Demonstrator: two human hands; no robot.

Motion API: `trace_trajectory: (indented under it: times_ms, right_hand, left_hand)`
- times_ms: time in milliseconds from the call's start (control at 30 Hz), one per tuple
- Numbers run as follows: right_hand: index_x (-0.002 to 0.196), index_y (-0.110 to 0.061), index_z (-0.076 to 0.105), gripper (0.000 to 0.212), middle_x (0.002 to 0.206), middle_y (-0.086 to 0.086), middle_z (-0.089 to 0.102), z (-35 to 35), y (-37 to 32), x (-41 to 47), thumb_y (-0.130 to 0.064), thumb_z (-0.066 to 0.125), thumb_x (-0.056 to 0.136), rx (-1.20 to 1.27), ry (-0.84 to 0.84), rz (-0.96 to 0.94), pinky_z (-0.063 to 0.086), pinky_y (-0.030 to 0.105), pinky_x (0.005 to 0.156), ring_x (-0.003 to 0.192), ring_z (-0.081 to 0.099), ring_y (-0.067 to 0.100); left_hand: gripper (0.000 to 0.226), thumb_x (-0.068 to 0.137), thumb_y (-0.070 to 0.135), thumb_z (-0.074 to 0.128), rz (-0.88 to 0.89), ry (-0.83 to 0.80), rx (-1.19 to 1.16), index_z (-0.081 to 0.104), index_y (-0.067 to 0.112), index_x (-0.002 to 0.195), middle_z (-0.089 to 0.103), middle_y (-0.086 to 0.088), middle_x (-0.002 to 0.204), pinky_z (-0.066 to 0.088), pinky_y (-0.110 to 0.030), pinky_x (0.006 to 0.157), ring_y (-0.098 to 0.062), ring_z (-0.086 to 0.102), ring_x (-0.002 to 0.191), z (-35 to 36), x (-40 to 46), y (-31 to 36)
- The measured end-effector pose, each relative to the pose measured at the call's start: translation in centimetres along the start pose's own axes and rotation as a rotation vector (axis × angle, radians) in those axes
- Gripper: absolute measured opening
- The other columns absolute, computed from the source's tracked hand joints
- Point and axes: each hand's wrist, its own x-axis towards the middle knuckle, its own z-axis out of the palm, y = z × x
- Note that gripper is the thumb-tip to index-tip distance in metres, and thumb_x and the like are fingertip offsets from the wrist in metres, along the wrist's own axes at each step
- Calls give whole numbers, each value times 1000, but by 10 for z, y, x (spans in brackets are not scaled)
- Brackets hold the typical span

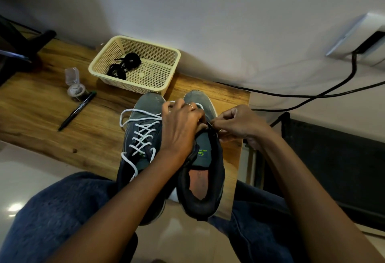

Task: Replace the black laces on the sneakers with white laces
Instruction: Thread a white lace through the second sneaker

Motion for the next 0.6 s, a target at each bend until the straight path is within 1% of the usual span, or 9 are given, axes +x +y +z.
trace_trajectory:
  times_ms: [167, 233, 300, 367, 400, 500, 600]
  right_hand:
    - [87, 6, 69, 8, 68, 6, 66, 2, 2, 2, -2, 67, 84, -7, 9, -2, 51, 17, 48, 51, 63, 4]
    - [89, 7, 68, 10, 67, 6, 65, 2, 3, 2, -2, 67, 84, 0, 10, -2, 52, 17, 49, 52, 63, 4]
    - [90, 6, 68, 11, 69, 7, 66, 1, 3, 2, -3, 67, 84, 16, 9, 5, 54, 20, 52, 56, 64, 7]
    - [89, 6, 68, 11, 71, 9, 66, 1, 5, 3, -3, 68, 83, 28, 5, 16, 57, 22, 55, 60, 64, 11]
    - [89, 5, 69, 10, 71, 9, 66, 1, 5, 3, -2, 68, 82, 28, 4, 20, 57, 23, 57, 60, 64, 11]
    - [86, 3, 69, 8, 71, 8, 67, 2, 6, 5, -2, 71, 80, 34, 1, 33, 57, 23, 57, 59, 65, 10]
    - [84, 2, 69, 8, 74, 10, 69, 3, 7, 5, -3, 73, 79, 56, -8, 48, 55, 21, 54, 60, 67, 10]
  left_hand:
    - [22, 68, 39, 80, 190, 25, 134, 72, 21, 78, 67, 5, 80, 26, -38, 81, -22, 54, 87, 1, 4, -7]
    - [20, 70, 36, 80, 239, 77, 141, 70, 20, 78, 67, 4, 79, 28, -38, 80, -23, 54, 85, 2, 4, -8]
    - [18, 73, 32, 77, 259, 116, 122, 69, 20, 83, 68, 3, 82, 31, -39, 78, -25, 56, 86, 2, 5, -8]
    - [13, 76, 30, 72, 298, 103, 107, 70, 22, 86, 70, 4, 86, 36, -40, 77, -25, 58, 90, 2, 6, -10]
    - [11, 77, 30, 70, 328, 87, 114, 71, 22, 85, 70, 6, 86, 35, -40, 77, -25, 58, 91, 2, 6, -11]
    - [7, 77, 29, 69, 386, 66, 141, 73, 23, 78, 70, 8, 81, 28, -37, 78, -20, 52, 94, 5, 8, -15]
    - [9, 72, 24, 78, 418, 79, 129, 73, 18, 77, 69, 5, 79, 27, -38, 81, -18, 42, 93, 11, 8, -18]
